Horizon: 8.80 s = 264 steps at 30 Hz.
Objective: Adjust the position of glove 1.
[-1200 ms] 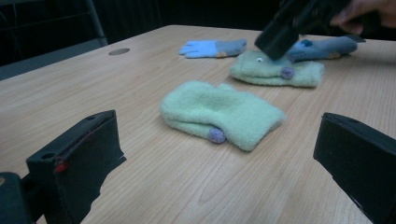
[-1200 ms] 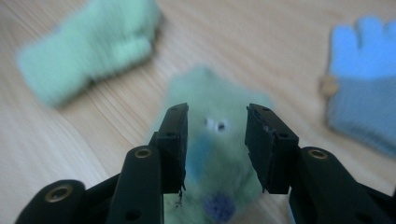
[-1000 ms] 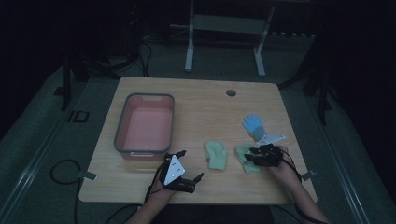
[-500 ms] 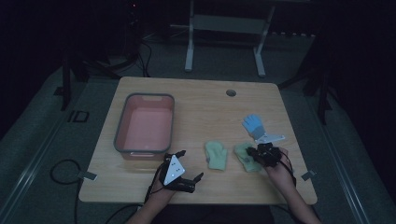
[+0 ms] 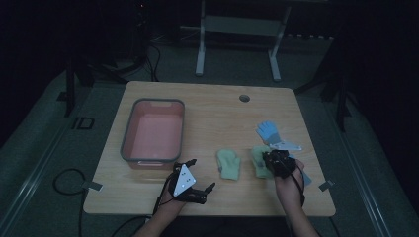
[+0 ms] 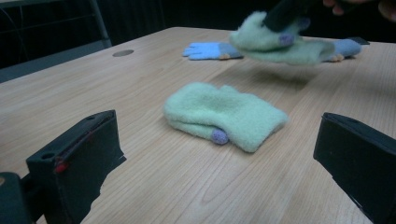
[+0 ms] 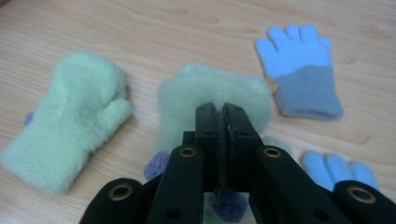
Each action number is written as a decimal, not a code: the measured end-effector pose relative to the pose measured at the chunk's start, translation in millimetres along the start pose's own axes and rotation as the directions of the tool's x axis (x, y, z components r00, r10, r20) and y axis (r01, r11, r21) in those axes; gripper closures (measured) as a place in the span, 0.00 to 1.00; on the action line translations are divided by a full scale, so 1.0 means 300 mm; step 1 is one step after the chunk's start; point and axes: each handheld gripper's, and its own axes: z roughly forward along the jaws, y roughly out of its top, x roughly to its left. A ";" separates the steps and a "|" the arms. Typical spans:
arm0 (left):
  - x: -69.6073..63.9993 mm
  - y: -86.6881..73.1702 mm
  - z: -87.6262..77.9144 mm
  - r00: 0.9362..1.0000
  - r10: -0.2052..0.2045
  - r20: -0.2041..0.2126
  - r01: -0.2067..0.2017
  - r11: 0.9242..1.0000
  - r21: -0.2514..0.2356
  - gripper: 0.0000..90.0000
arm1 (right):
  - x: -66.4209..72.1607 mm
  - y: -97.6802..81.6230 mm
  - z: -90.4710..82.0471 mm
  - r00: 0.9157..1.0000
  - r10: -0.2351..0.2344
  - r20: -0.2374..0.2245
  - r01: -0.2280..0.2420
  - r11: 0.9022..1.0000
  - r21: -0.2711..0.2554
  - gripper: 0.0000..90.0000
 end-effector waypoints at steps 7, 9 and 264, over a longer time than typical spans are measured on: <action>0.001 0.000 0.000 1.000 0.000 0.007 0.000 1.000 -0.001 0.00 | 0.014 -0.040 0.075 0.999 0.031 0.010 -0.031 0.999 0.033 0.94; 0.001 0.000 0.000 1.000 0.000 0.007 0.000 1.000 -0.001 0.01 | 0.013 -0.044 0.083 0.999 0.036 0.012 -0.036 0.999 0.029 0.93; 0.584 0.260 -0.134 0.998 0.059 0.030 -0.065 0.808 0.585 0.07 | 0.522 0.603 0.319 0.684 -0.289 -0.670 0.273 0.953 -0.132 0.36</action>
